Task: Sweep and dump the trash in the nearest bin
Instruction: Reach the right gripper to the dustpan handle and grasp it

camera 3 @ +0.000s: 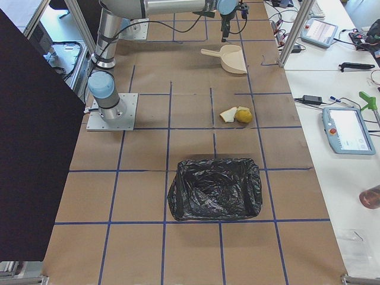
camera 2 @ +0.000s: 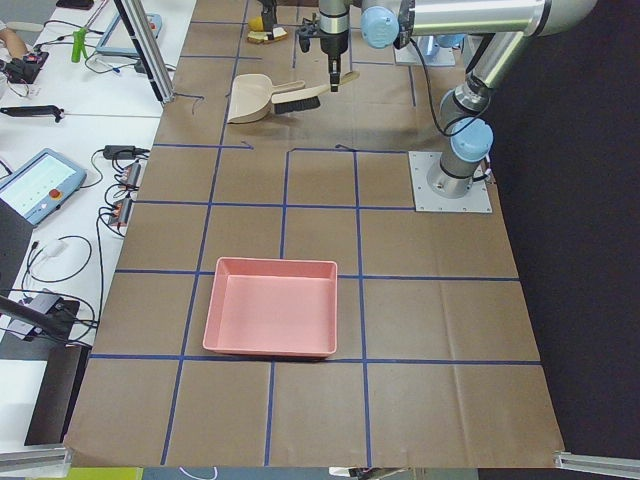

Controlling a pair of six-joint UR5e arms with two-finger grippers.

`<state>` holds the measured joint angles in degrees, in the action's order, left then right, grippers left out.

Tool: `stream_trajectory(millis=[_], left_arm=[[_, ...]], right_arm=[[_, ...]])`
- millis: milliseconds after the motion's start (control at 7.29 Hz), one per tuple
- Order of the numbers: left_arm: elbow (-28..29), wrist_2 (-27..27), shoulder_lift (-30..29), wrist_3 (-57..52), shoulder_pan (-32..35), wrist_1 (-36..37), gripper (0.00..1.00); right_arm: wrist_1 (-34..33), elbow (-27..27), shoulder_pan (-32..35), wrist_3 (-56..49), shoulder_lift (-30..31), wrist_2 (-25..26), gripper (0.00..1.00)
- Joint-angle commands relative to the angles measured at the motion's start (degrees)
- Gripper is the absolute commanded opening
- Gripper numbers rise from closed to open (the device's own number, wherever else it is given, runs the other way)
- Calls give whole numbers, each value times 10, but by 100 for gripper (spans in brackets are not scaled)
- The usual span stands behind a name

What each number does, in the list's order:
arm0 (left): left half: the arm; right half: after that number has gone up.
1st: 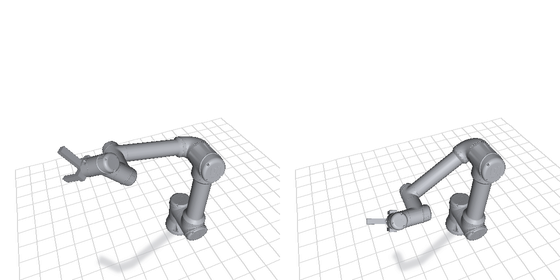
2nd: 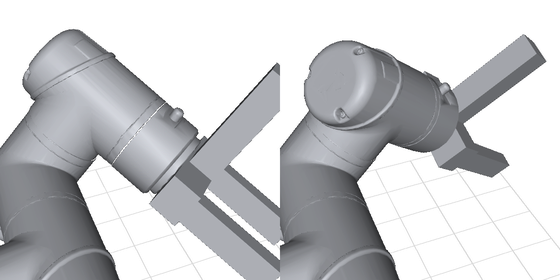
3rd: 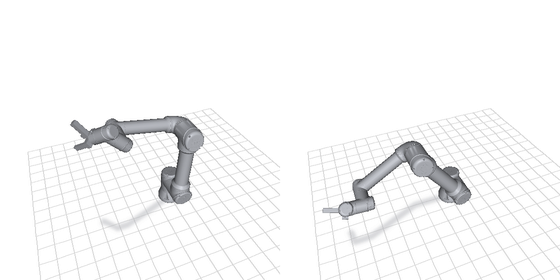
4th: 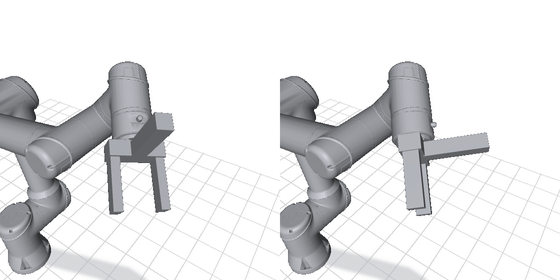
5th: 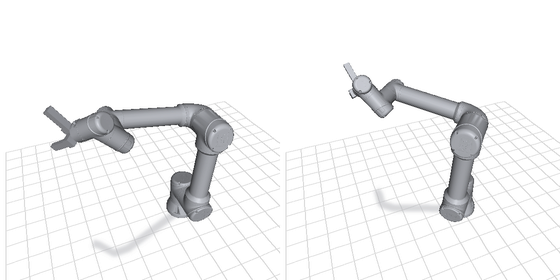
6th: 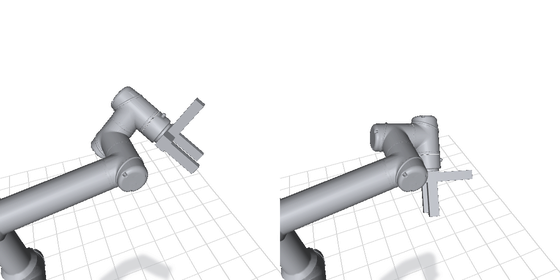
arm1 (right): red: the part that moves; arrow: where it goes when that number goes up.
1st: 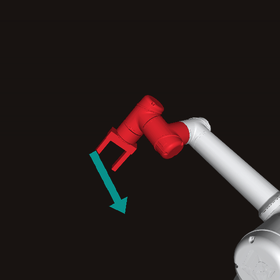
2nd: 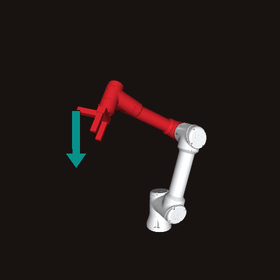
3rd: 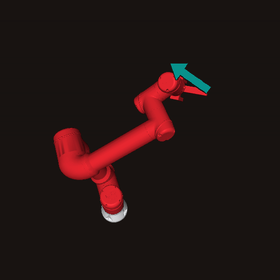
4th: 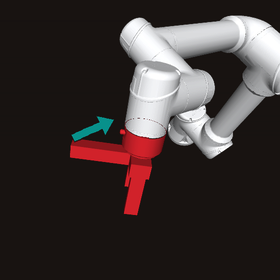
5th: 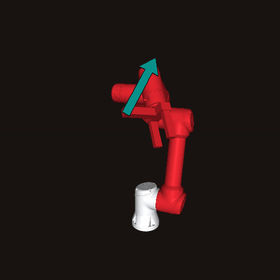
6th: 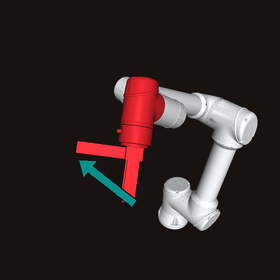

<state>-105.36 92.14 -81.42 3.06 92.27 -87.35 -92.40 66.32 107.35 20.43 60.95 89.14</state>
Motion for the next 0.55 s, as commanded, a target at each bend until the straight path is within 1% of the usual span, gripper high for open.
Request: stream_trajectory(millis=[0, 137, 274, 411], left_arm=[[1, -39, 1, -24, -43, -23, 5], [2, -48, 2, -38, -58, -27, 5], [-7, -46, 7, -39, -58, -28, 5], [-4, -43, 11, -39, -57, -42, 6]], right_arm=[[-23, -10, 25, 36, -43, 0, 100], [-46, -10, 39, 69, -63, 0, 100], [-68, -6, 62, 87, -81, 2, 100], [-68, 0, 65, 88, -82, 3, 100]])
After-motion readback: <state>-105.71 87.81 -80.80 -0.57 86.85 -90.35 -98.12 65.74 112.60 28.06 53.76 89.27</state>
